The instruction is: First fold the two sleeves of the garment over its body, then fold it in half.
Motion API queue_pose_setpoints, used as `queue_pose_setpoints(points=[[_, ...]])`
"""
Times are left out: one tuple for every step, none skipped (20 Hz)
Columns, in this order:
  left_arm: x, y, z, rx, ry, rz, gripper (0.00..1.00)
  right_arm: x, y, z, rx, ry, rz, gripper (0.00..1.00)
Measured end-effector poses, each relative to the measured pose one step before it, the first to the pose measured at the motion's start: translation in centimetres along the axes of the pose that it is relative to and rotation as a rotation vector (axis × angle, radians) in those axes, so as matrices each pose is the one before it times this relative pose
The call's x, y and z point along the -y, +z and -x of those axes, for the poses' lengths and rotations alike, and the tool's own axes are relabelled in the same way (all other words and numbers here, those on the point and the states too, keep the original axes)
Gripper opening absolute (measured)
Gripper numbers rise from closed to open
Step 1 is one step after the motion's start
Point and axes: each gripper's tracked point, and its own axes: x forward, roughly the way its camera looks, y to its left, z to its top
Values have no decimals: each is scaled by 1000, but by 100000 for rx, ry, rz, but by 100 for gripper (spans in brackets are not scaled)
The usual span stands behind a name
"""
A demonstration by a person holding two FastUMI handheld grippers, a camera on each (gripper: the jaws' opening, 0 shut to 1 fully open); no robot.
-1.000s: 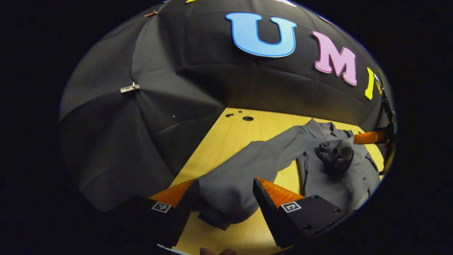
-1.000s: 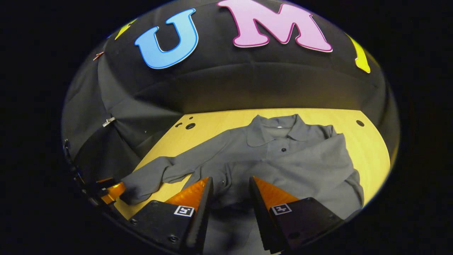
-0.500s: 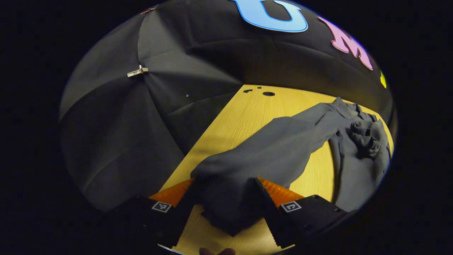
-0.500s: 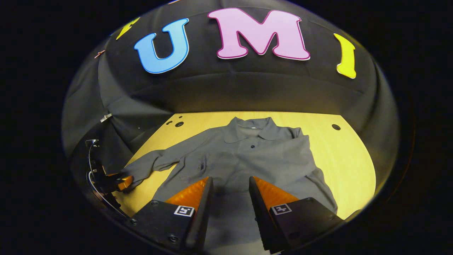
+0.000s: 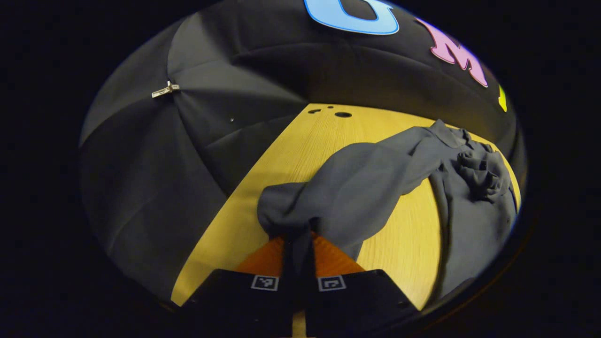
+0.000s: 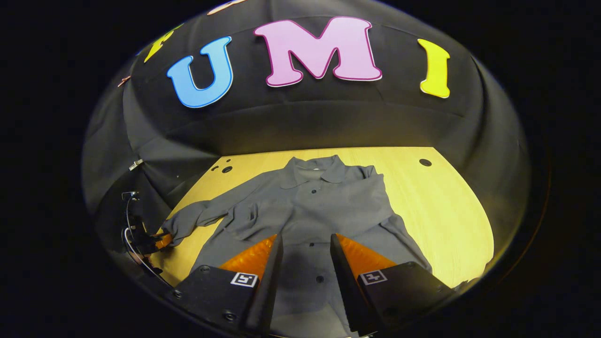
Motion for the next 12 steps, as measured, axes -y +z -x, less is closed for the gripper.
queue_pose_setpoints(points=[[-14, 103, 70, -670, 544, -1020, 10, 367, -67, 259, 335, -20, 111, 64], [-38, 383, 66, 147, 239, -87, 9, 377, 10, 246, 250, -55, 257, 64], [5, 311, 222, 275, 205, 1562, 7, 457, -26, 438, 259, -283, 372, 64], [-88, 645, 375, 1092, 804, 1716, 7, 371, 122, 292, 274, 56, 20, 64], [-116, 579, 444, 1241, 601, 1194, 6, 374, 42, 260, 531, -70, -192, 64], [-117, 997, 714, 2897, 792, 1207, 7, 409, 127, 71, 497, -3, -448, 64], [78, 1771, 945, 5066, 151, 883, 6, 413, 34, 112, 559, -243, -459, 64], [179, 1485, 750, 3823, -16, -185, 6, 414, 8, 32, 154, 5, -685, 64], [229, 1438, 856, 3304, -232, -392, 6, 416, -168, 70, -16, 22, -884, 64], [744, 1192, 818, 2979, -831, -227, 6, 367, -13, 58, 206, 77, -658, 64], [761, 1153, 454, 2205, -803, -325, 6, 523, -51, 51, 182, -40, -439, 64], [771, 1090, 521, 1840, -643, -315, 7, 465, 30, 121, 291, 48, -249, 64]])
